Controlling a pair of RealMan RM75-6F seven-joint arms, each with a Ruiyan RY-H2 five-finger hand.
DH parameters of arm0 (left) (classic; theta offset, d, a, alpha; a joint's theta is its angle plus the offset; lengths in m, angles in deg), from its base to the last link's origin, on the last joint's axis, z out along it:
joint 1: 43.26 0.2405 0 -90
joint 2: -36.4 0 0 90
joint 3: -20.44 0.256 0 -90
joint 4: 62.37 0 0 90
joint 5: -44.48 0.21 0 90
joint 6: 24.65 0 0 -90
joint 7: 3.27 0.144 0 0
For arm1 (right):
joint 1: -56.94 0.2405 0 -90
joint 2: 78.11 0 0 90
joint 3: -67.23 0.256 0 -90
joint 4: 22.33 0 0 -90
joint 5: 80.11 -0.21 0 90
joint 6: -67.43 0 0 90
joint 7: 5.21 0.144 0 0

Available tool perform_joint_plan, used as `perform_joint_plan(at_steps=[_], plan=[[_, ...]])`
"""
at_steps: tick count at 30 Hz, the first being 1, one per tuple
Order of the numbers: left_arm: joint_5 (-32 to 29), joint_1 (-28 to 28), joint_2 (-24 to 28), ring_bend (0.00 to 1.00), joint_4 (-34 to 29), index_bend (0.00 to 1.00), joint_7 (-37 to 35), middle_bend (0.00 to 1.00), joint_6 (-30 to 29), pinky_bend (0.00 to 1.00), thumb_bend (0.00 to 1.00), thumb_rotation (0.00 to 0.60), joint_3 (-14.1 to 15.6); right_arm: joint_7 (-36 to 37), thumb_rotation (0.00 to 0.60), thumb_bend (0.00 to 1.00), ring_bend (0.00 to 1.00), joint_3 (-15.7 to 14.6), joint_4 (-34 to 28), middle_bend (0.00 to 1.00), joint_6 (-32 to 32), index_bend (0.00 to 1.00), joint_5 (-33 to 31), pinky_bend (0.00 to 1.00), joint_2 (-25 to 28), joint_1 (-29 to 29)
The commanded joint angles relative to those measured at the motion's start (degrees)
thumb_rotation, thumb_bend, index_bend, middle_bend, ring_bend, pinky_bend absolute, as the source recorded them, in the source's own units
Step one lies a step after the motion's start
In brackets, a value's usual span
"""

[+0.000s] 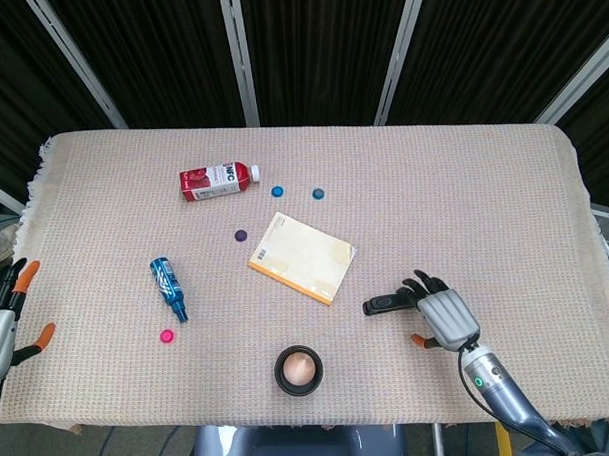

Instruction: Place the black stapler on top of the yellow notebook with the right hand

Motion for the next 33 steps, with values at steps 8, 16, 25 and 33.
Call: perform_joint_plan(at_steps=[8,16,25,33], plan=[[-0.6,-0.3,0.1,0.00,0.0,0.03,0.1,0.00,0.9,0.17,0.30,0.600,0.0,-2.1,0.600,0.17,0.10,1.4,1.3,0.19,-4.2,0.26,-4.3,0.25,-2.7,3.9],[-1.5,-0.2,0.2,0.00,0.2,0.03,-0.2,0.00,1.4,0.17,0.30,0.600,0.0,-0.7,0.600,0.18,0.14,1.6,5.9,0.22,-7.2,0.31,-5.5,0.30,-6.3,6.9],[-2.3,-0.1,0.3,0.00,0.5,0.03,-0.3,0.00,1.9,0.17,0.30,0.600,0.1,2.5,0.600,0.21,0.34,1.6,10.0,0.40,-11.1,0.53,-6.4,0.51,-8.4,10.1],[-2.7,-0.1,0.3,0.00,0.4,0.03,0.0,0.00,2.1,0.17,0.30,0.600,0.0,2.5,0.600,0.23,0.43,1.2,11.3,0.48,-10.7,0.63,-5.3,0.61,-8.7,11.5]])
